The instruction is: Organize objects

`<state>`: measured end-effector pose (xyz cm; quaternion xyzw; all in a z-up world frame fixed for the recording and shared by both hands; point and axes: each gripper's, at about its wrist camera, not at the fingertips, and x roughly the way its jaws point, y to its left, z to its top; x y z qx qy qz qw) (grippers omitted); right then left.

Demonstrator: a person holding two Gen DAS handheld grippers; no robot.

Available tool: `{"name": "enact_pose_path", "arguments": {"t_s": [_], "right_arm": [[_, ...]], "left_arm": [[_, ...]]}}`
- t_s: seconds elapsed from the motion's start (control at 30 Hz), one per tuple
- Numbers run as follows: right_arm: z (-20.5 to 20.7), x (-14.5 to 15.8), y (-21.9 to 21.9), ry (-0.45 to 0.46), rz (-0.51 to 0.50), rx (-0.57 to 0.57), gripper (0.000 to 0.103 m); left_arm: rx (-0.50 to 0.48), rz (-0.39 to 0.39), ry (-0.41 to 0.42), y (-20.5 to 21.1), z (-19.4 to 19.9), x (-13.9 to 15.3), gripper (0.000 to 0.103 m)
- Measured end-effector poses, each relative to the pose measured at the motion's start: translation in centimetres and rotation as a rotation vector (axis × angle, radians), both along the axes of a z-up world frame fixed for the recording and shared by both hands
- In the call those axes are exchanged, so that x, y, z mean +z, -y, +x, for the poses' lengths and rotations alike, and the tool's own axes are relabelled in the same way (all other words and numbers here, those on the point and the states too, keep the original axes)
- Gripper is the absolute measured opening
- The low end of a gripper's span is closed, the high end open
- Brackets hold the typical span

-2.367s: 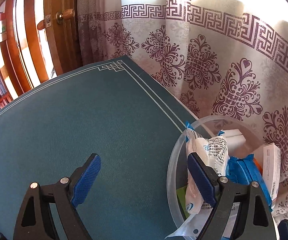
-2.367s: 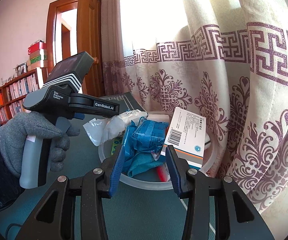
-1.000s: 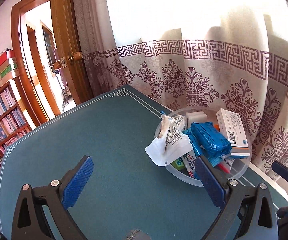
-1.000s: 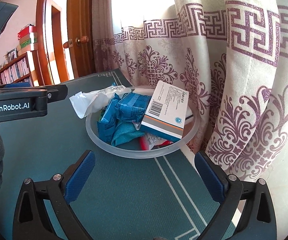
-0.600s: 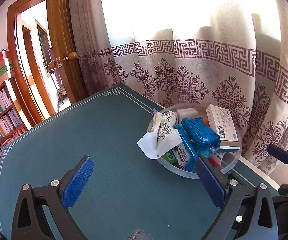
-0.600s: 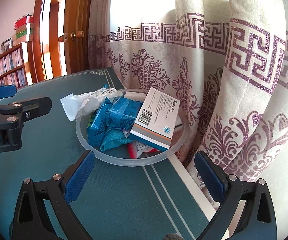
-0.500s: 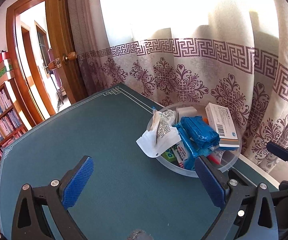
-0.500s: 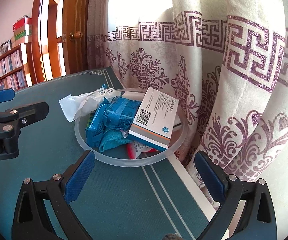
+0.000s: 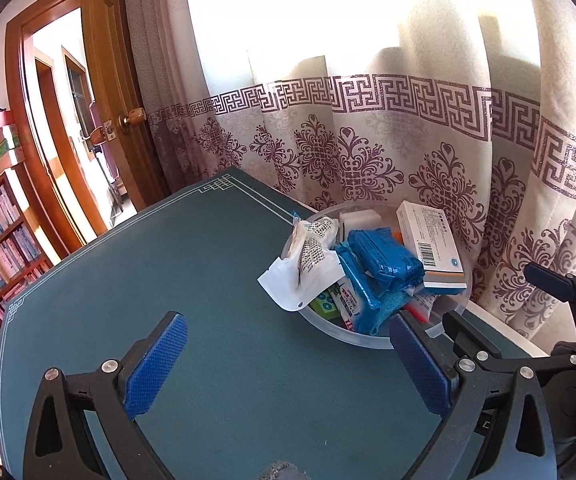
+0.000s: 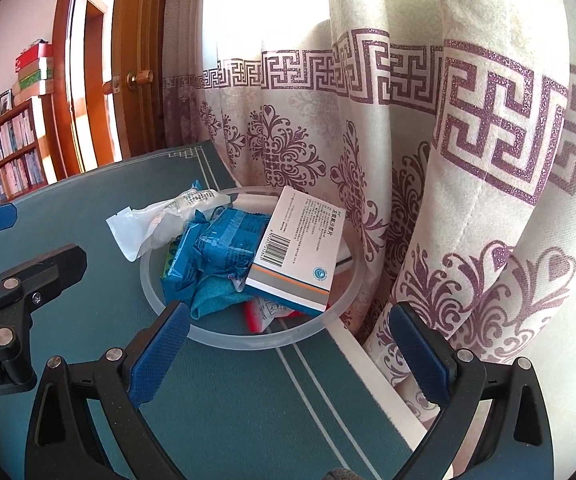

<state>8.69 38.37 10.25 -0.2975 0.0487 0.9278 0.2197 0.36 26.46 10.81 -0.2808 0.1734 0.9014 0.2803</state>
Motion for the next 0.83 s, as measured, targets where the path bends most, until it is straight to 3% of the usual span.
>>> {"name": "enact_pose_path", "arguments": {"t_s": [0.83], "right_arm": [[-0.3,-1.0,0.0,0.031,-0.015,0.000,0.100]], "left_arm": [[-0.005,-0.012,0.025,-0.1,-0.3,-0.6,0.103]]}}
